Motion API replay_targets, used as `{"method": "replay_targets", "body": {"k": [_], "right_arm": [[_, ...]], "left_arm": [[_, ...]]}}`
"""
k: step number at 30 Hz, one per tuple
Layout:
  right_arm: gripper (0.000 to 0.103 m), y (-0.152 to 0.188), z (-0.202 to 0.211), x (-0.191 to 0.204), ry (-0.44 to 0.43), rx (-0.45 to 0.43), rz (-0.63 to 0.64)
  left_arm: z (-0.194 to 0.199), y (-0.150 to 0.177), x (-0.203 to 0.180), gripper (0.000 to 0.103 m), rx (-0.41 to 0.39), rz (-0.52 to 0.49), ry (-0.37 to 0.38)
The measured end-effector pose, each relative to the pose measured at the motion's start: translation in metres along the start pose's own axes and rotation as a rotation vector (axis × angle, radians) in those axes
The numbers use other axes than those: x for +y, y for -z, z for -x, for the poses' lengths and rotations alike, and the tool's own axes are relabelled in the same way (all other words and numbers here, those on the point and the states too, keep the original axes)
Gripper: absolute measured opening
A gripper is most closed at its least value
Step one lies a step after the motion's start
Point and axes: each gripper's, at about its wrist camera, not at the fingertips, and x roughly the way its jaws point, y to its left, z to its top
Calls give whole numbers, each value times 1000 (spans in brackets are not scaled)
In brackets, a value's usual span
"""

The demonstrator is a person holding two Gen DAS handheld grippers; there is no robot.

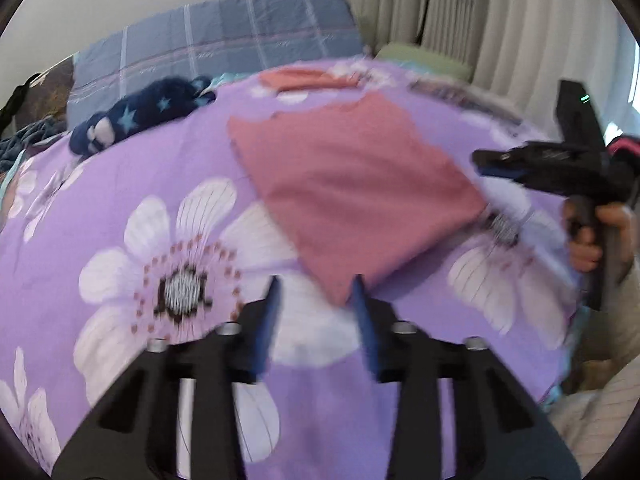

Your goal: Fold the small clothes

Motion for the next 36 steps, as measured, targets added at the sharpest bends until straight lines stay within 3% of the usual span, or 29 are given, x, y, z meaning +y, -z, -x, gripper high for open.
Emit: {"method": "replay_targets", "body": {"k": [4, 6, 9, 17, 19, 20, 24, 27, 30, 34, 36], "right_arm": [[37, -35, -18, 7, 18, -5, 70], [41, -53, -37, 7, 41, 7, 71], [42, -78, -62, 4, 76, 32, 70], [46, -127, -136, -2, 141, 106, 61], [20, -133, -150, 3, 162, 124, 98], [14, -135, -155, 6, 170, 129, 113], [7, -140, -147, 27, 165, 70, 196], [7, -145, -103, 53, 26, -91, 244], [7, -150, -95, 56, 44, -190, 310], [7, -150, -182, 10, 219, 86, 274], [14, -147, -181, -6, 204, 75, 219]], "left_arm": [[-22, -23, -4, 29, -30, -28, 12], [-51, -29, -5, 29, 12, -3, 45], [-91, -23, -8, 31, 100, 16, 15], [-91, -19, -11, 39, 76, 4, 31], [-93, -20, -12, 40, 77, 0, 30], [-92, -20, -12, 40, 76, -3, 27], [-91, -18, -13, 40, 70, 2, 33], [-89, -17, -12, 40, 61, 3, 32], [-87, -16, -16, 41, 51, -7, 7], [-82, -14, -20, 42, 45, -15, -23], [-77, -13, -22, 42, 35, -11, -36]]}}
